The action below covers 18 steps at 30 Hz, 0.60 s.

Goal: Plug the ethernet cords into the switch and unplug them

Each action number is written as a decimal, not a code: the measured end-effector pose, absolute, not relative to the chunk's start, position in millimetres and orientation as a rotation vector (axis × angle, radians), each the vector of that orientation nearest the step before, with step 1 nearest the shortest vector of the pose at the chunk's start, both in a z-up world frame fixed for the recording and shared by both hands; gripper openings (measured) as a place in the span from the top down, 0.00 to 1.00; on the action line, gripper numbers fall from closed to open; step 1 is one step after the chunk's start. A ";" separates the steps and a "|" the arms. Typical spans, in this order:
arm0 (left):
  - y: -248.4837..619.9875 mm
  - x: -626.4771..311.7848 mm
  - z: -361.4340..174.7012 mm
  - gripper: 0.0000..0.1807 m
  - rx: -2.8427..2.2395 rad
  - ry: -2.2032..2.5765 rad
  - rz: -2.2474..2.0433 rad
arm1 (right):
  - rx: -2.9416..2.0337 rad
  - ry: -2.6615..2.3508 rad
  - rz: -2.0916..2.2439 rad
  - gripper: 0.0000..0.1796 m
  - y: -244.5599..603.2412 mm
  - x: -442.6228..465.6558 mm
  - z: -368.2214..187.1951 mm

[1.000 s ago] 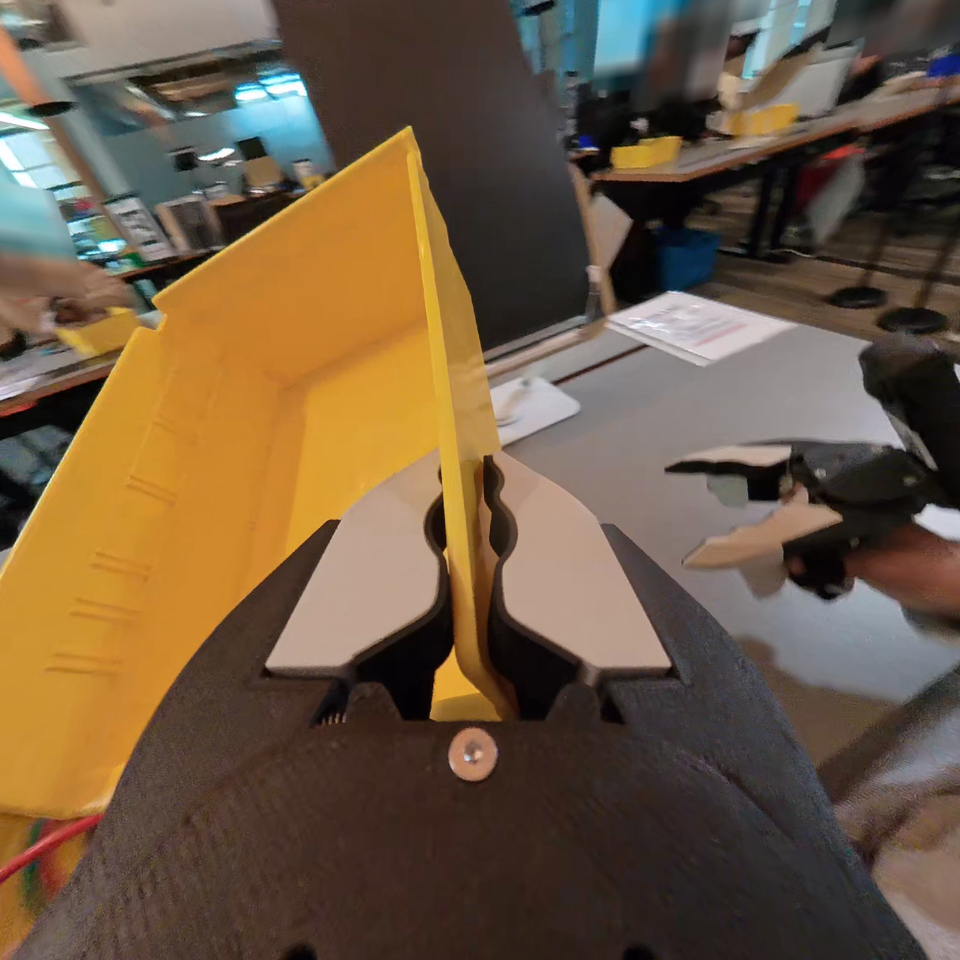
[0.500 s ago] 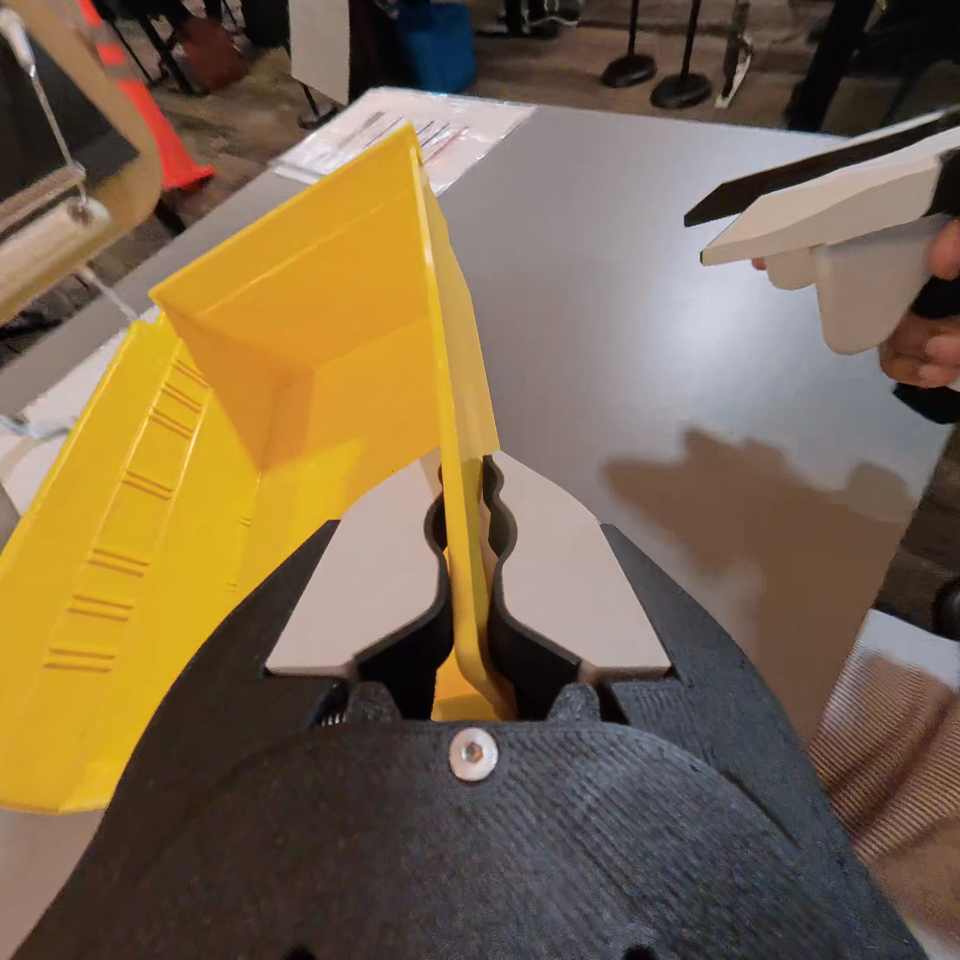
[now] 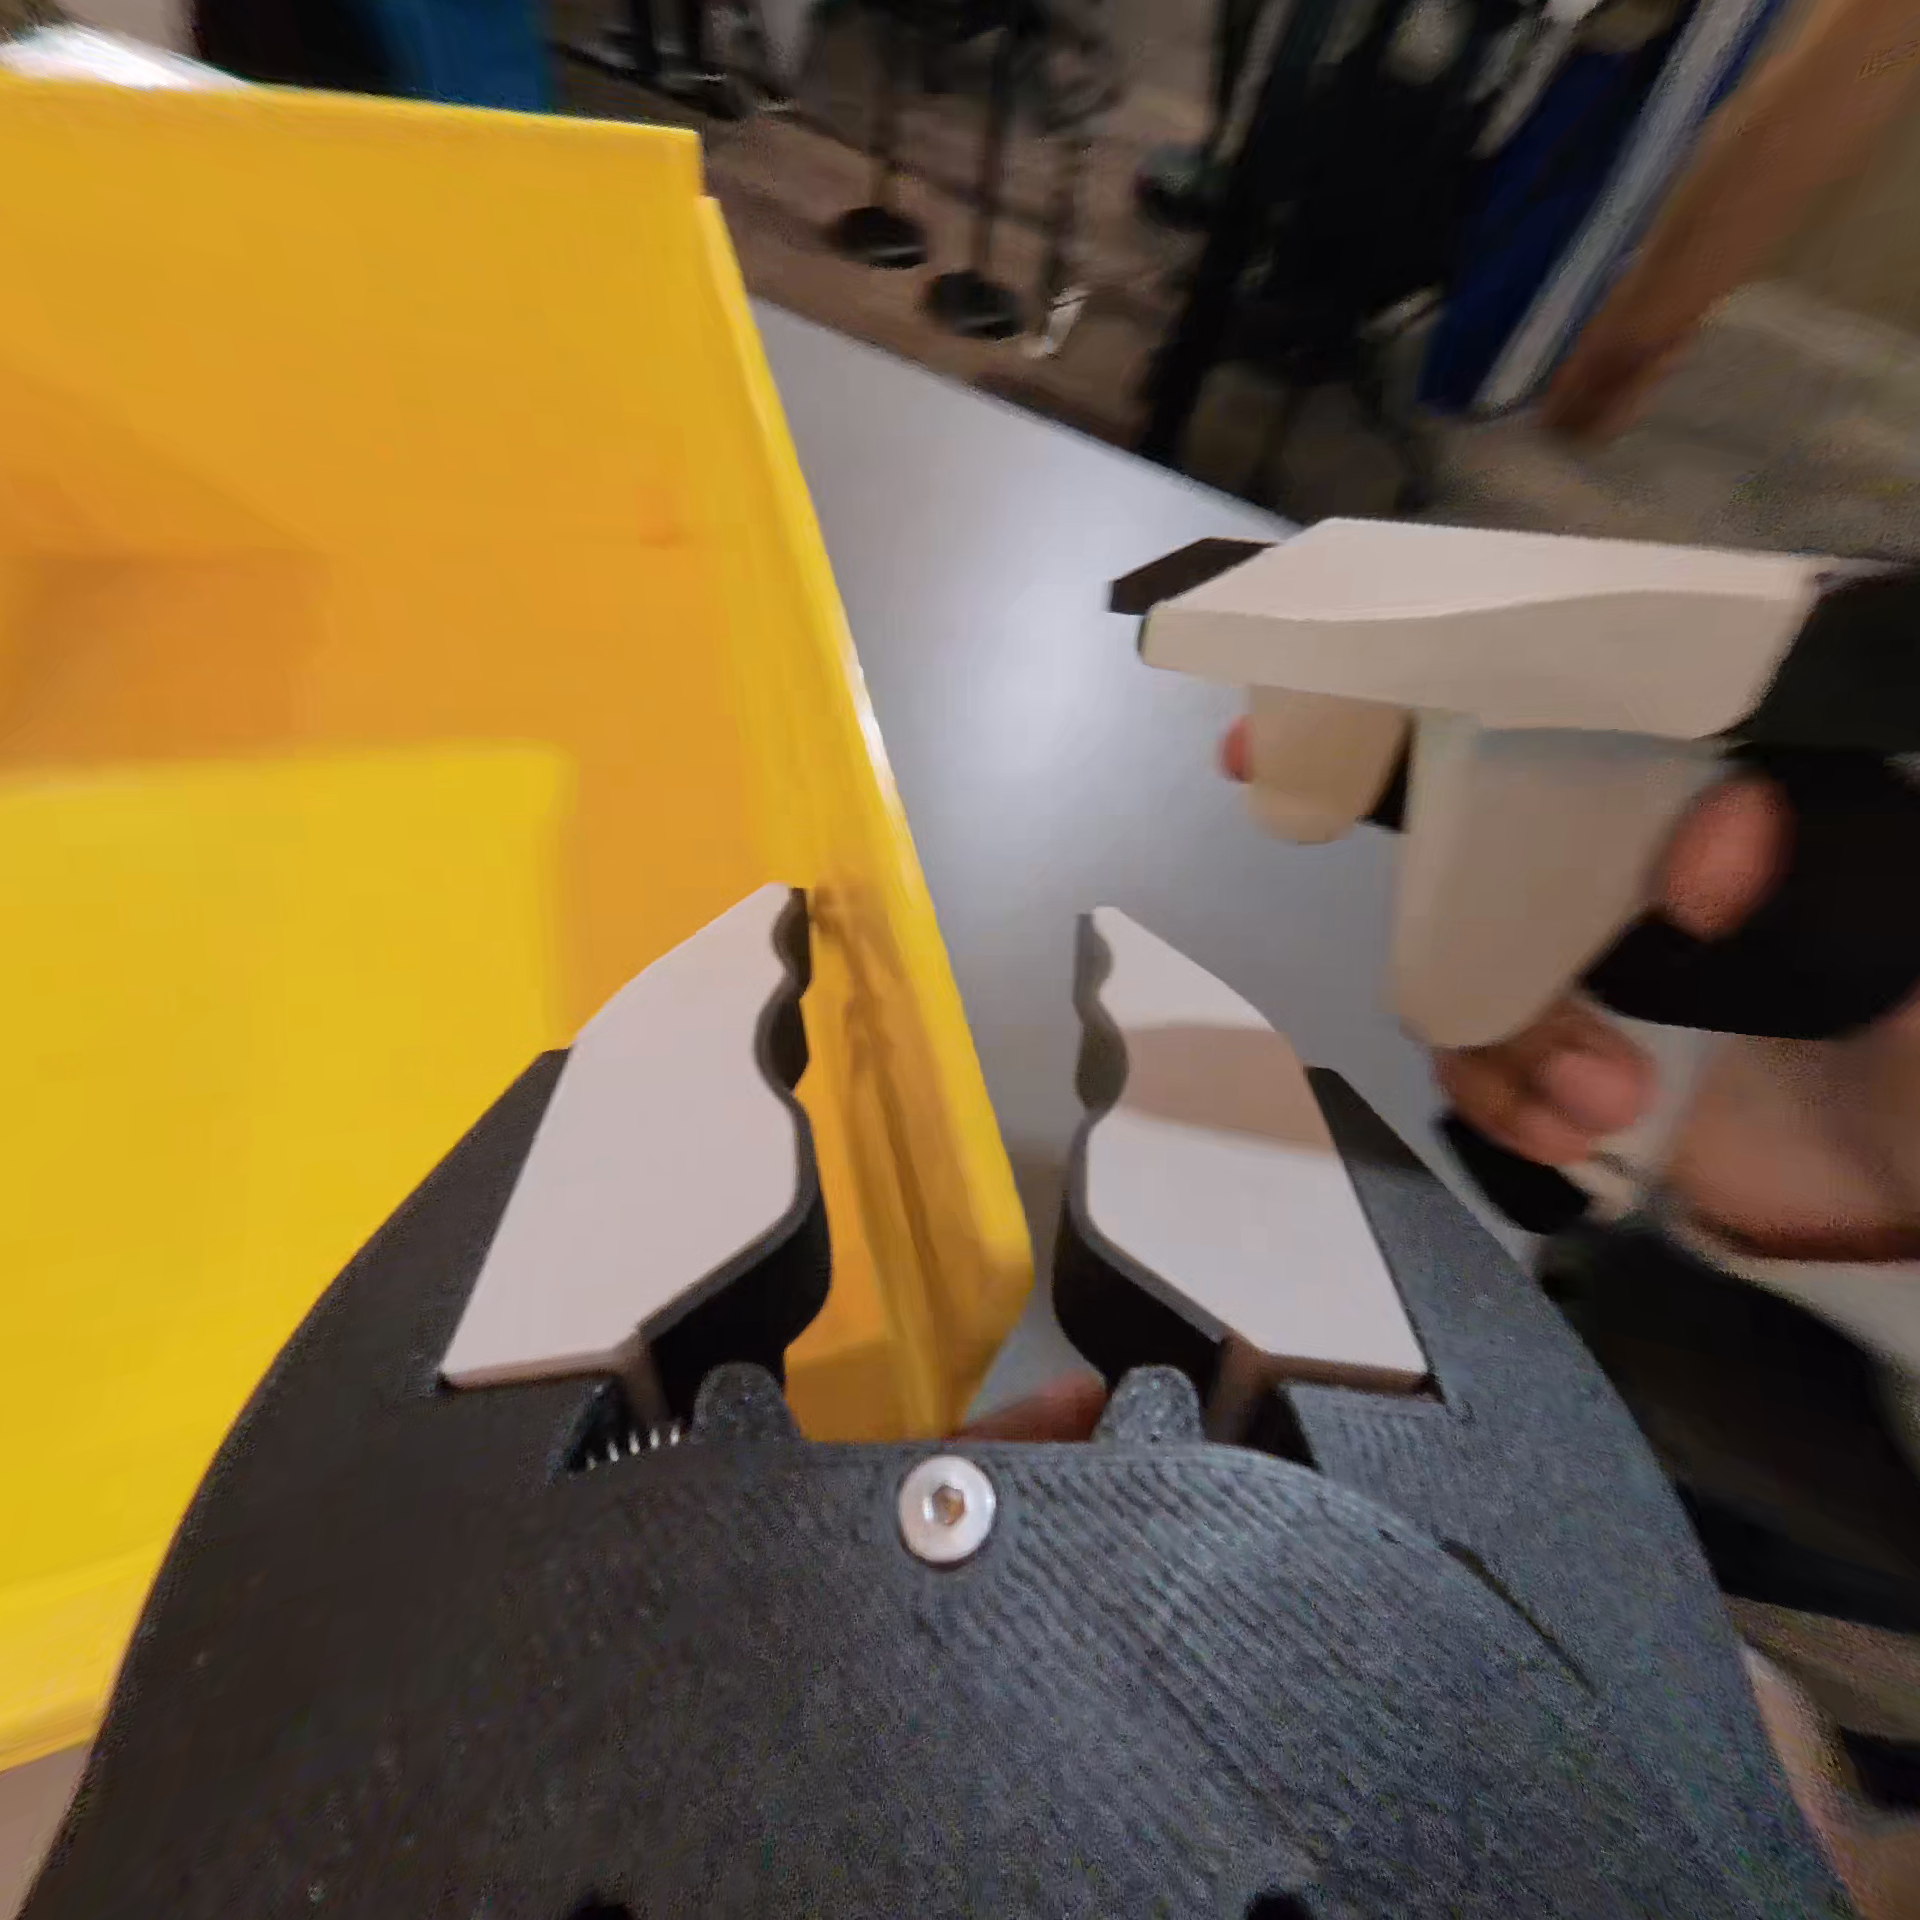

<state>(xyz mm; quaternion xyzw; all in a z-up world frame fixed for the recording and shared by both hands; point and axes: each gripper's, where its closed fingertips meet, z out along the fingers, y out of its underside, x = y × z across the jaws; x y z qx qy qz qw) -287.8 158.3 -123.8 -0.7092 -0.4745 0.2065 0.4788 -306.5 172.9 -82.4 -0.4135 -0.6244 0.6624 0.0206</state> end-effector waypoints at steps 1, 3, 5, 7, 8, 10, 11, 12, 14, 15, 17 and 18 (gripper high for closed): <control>168.4 -283.7 -120.0 0.68 -1.689 -1.141 0.405 | -1.273 -1.895 2.039 0.52 180.2 -309.5 -78.9; 168.5 -270.4 -107.7 0.66 -1.648 -1.106 0.364 | -1.237 -1.835 1.996 0.51 191.4 -312.3 -72.9; 152.7 -245.4 -92.1 0.66 -1.648 -1.051 0.429 | -1.193 -1.829 1.956 0.50 192.4 -306.5 -70.7; 118.8 -217.4 -76.8 0.67 -1.656 -1.029 0.556 | -1.178 -1.872 1.903 0.47 182.4 -292.7 -74.0; 97.3 -204.8 -71.5 0.69 -1.655 -1.037 0.622 | -1.194 -1.892 1.901 0.46 173.9 -282.3 -75.8; 49.6 -185.2 -70.1 0.69 -1.658 -1.097 0.756 | -1.227 -1.953 1.915 0.44 148.5 -260.4 -79.4; 26.4 -178.2 -72.0 0.69 -1.646 -1.135 0.821 | -1.244 -1.992 1.840 0.45 139.3 -256.3 -86.4; 4.4 -172.4 -76.1 0.69 -1.628 -1.180 0.876 | -1.254 -2.020 1.761 0.45 131.5 -255.7 -95.3; -27.1 -162.5 -84.3 0.70 -1.536 -1.241 0.912 | -1.264 -2.113 1.637 0.44 119.4 -256.8 -116.5; -37.0 -157.9 -88.4 0.73 -1.473 -1.257 0.903 | -1.253 -2.139 1.583 0.45 118.4 -261.6 -124.4; -42.8 -152.0 -93.4 0.75 -1.366 -1.260 0.796 | -1.207 -2.168 1.521 0.55 121.7 -274.2 -129.0; -46.1 -152.2 -95.8 0.75 -1.344 -1.282 0.737 | -1.187 -2.167 1.493 0.62 127.8 -282.2 -127.3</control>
